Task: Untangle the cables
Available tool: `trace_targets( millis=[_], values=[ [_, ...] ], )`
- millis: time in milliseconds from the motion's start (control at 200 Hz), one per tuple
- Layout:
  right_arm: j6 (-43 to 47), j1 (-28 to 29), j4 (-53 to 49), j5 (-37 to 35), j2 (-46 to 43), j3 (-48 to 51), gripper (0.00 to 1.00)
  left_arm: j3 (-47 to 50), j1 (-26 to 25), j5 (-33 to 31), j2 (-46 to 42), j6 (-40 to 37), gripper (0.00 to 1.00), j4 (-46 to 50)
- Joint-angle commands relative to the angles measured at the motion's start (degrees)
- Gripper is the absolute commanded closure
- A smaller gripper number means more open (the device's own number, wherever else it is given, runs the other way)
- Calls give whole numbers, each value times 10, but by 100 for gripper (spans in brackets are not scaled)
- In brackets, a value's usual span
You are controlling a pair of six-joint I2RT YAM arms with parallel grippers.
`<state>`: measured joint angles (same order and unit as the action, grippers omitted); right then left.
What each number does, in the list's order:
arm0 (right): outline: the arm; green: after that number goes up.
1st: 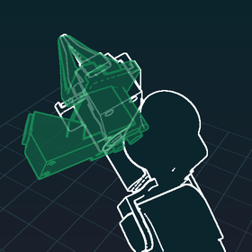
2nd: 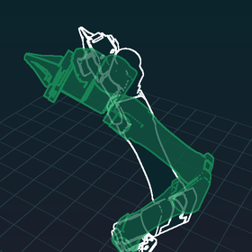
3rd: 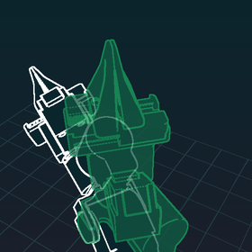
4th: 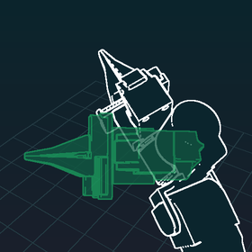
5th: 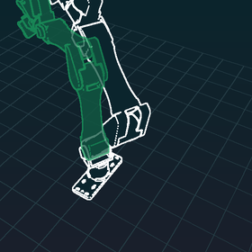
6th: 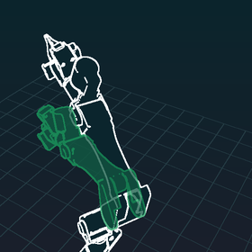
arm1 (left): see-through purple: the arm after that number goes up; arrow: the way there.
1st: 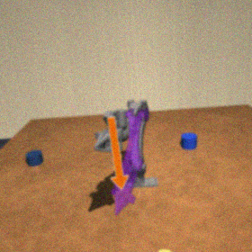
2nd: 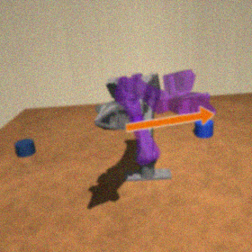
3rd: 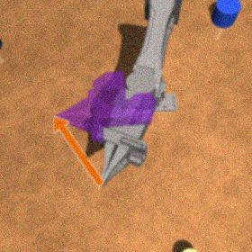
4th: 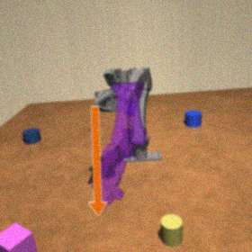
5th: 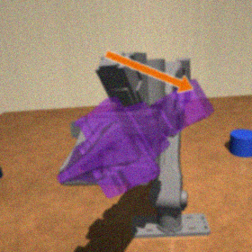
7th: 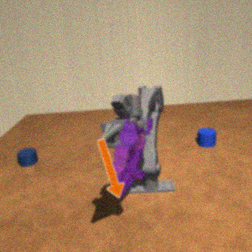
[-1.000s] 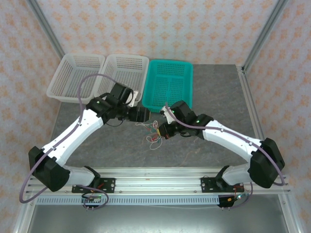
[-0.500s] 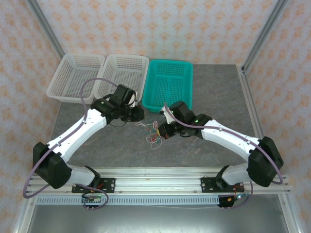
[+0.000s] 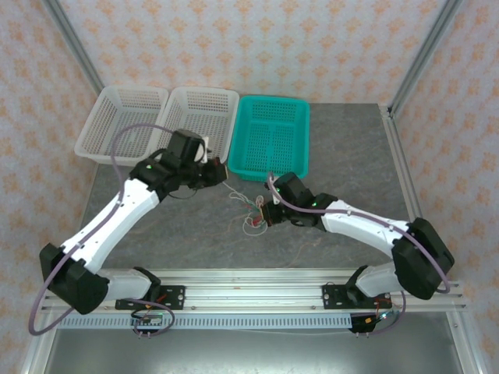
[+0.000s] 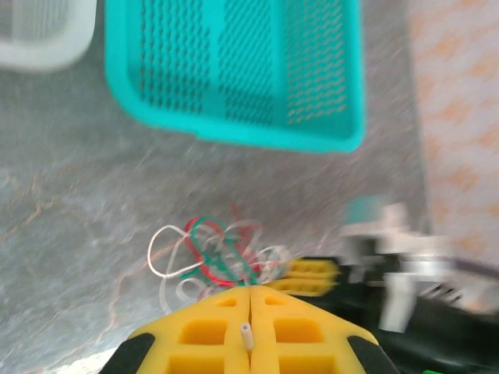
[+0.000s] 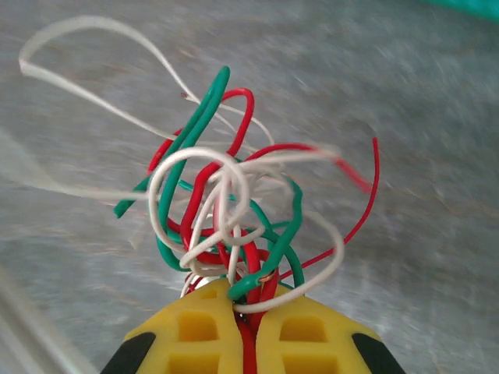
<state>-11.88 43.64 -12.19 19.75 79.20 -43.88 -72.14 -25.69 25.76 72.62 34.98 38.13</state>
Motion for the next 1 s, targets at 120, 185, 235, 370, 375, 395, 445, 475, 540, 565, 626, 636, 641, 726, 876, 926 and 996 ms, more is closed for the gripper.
trace_targets(
  millis=[120, 185, 235, 370, 375, 395, 445, 475, 540, 565, 626, 636, 641, 726, 876, 926, 996],
  values=[
    [-44, -4, 65, 22, -4, 55, 72, 0, 5, 49, -11, 33, 100, -53],
    [-40, -3, 58, 8, -46, 62, 67, 32, 5, 55, -13, 42, 100, -73],
    [-38, -4, 44, -14, -85, 65, 56, 48, 4, 55, -17, 46, 100, -82],
    [1, 2, 37, -17, -199, 69, 38, 58, 3, 54, -26, 47, 100, -86],
    [4, 3, 39, -16, -202, 69, 38, 57, 3, 54, -26, 47, 100, -86],
    [13, 6, 48, -15, -214, 71, 36, 56, 3, 54, -27, 45, 100, -85],
    [35, 16, 82, -18, -232, 80, 30, 50, 2, 54, -26, 41, 100, -80],
    [51, 24, 110, -23, -236, 86, 28, 48, 3, 54, -26, 39, 100, -77],
    [99, 43, 181, -37, -224, 104, 25, 43, 1, 55, -25, 38, 100, -76],
    [117, 49, 208, -47, -213, 108, 24, 42, 1, 56, -25, 39, 100, -76],
    [146, 54, 268, -77, -171, 111, 24, 42, 1, 58, -26, 43, 100, -80],
    [150, 54, 275, -82, -163, 110, 24, 42, 1, 58, -27, 44, 100, -80],
    [151, 54, 278, -85, -159, 109, 24, 42, 1, 58, -27, 44, 100, -81],
    [179, 54, 303, -98, -70, 76, 26, 38, 0, 59, -31, 54, 100, -87],
    [178, 56, 360, -134, 65, 48, 56, 12, 0, 55, -43, 65, 100, -80],
    [158, 56, 383, -179, 98, 52, 71, -4, 1, 43, -51, 65, 100, -66],
    [123, 55, 367, -226, 132, 45, 78, -31, 9, 29, -66, 70, 100, -48]
  ],
)
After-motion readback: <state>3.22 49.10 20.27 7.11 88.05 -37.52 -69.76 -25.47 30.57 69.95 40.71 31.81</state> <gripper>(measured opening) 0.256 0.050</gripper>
